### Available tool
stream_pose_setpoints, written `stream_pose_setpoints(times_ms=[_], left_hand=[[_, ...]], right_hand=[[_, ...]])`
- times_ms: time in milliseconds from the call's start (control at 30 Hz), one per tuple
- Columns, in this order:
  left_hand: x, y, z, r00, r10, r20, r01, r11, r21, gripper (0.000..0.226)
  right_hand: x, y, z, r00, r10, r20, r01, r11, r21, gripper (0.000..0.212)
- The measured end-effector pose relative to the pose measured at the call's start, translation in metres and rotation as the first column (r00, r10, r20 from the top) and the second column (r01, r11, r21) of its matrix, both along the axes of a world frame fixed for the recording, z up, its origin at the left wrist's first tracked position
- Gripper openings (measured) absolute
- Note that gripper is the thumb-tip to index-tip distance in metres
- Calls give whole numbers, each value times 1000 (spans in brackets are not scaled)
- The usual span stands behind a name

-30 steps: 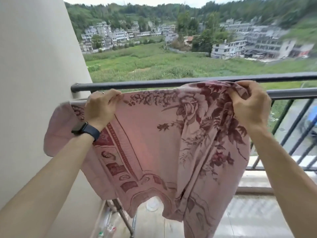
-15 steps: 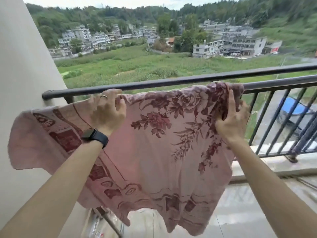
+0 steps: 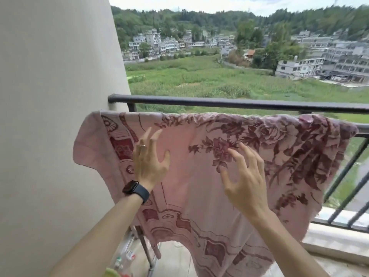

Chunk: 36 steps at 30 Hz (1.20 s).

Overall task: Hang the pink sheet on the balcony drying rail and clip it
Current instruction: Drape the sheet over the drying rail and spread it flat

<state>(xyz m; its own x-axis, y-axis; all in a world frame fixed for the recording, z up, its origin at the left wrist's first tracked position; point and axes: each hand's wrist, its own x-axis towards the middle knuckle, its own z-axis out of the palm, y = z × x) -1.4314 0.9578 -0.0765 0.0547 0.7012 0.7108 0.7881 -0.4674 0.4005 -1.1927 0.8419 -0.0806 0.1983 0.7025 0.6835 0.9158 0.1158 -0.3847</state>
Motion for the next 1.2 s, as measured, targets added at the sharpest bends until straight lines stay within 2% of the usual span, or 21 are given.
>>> stream_pose_setpoints(times_ms=[67, 100, 167, 233, 300, 367, 400, 433, 467, 500, 633, 700, 733, 767, 833, 900, 933, 967, 1067, 1133, 1200], left_hand=[[-40, 7, -20, 967, 131, 217, -107, 987, -121, 65], [-60, 11, -27, 922, 209, 326, -151, 969, -195, 66], [-98, 23, -34, 776, 347, 526, -192, 925, -327, 70], [-134, 39, -34, 657, 421, 626, -191, 896, -402, 77], [-171, 63, -32, 595, 435, 676, -125, 881, -457, 90], [-203, 87, -29, 564, 365, 741, 58, 877, -476, 94], [-215, 98, -26, 591, 298, 749, 142, 876, -461, 82], [-225, 107, -21, 658, 236, 715, 173, 877, -448, 60], [-233, 115, -14, 714, 191, 674, 157, 894, -419, 36], [-238, 121, -6, 748, 172, 641, 106, 922, -371, 25], [-240, 131, 47, 671, 105, 734, -43, 994, -103, 24], [-231, 134, 74, 740, -5, 673, 11, 1000, -5, 12], [-224, 134, 86, 790, -70, 609, 87, 996, 1, 8], [-216, 138, 94, 836, -126, 534, 177, 983, -45, 18], [-196, 147, 106, 912, -210, 352, 312, 913, -264, 34], [-175, 153, 110, 968, -249, 35, 240, 872, -426, 42], [-168, 153, 111, 972, -221, -77, 169, 891, -421, 46], [-163, 151, 110, 978, -171, -120, 113, 916, -384, 49], [-166, 146, 103, 994, -97, -59, 78, 961, -266, 42], [-174, 145, 93, 976, -150, 160, 188, 947, -261, 40], [-180, 141, 80, 902, -116, 416, 236, 939, -249, 46]], right_hand=[[-34, 17, 9, 996, 82, 41, -82, 997, -7, 52], [-51, 28, 13, 991, 117, 66, -116, 993, -10, 51], [-84, 53, 23, 978, 173, 112, -173, 985, -11, 49], [-119, 81, 33, 962, 207, 180, -210, 978, -4, 49], [-157, 110, 46, 945, 212, 249, -219, 976, -1, 50], [-194, 138, 60, 926, 181, 332, -190, 982, -4, 54], [-210, 152, 66, 913, 165, 374, -171, 985, -18, 56], [-222, 165, 72, 901, 151, 408, -147, 988, -42, 57], [-230, 178, 76, 891, 136, 433, -116, 991, -71, 56], [-232, 188, 78, 881, 112, 459, -79, 993, -90, 54], [-206, 194, 82, 860, -51, 507, 64, 998, -9, 45], [-172, 182, 84, 866, -141, 479, 156, 988, 8, 51], [-151, 174, 85, 873, -191, 450, 206, 978, 15, 56], [-129, 165, 84, 877, -245, 415, 258, 966, 25, 60], [-97, 145, 80, 879, -337, 337, 342, 938, 46, 58], [-88, 136, 74, 885, -384, 263, 389, 921, 36, 52], [-91, 138, 73, 889, -401, 223, 406, 914, 25, 50], [-96, 141, 75, 893, -412, 181, 417, 909, 8, 48], [-128, 155, 82, 916, -379, 128, 385, 923, -18, 46], [-161, 165, 83, 943, -258, 211, 265, 964, -3, 53], [-192, 174, 83, 941, -95, 323, 114, 993, -38, 55]])
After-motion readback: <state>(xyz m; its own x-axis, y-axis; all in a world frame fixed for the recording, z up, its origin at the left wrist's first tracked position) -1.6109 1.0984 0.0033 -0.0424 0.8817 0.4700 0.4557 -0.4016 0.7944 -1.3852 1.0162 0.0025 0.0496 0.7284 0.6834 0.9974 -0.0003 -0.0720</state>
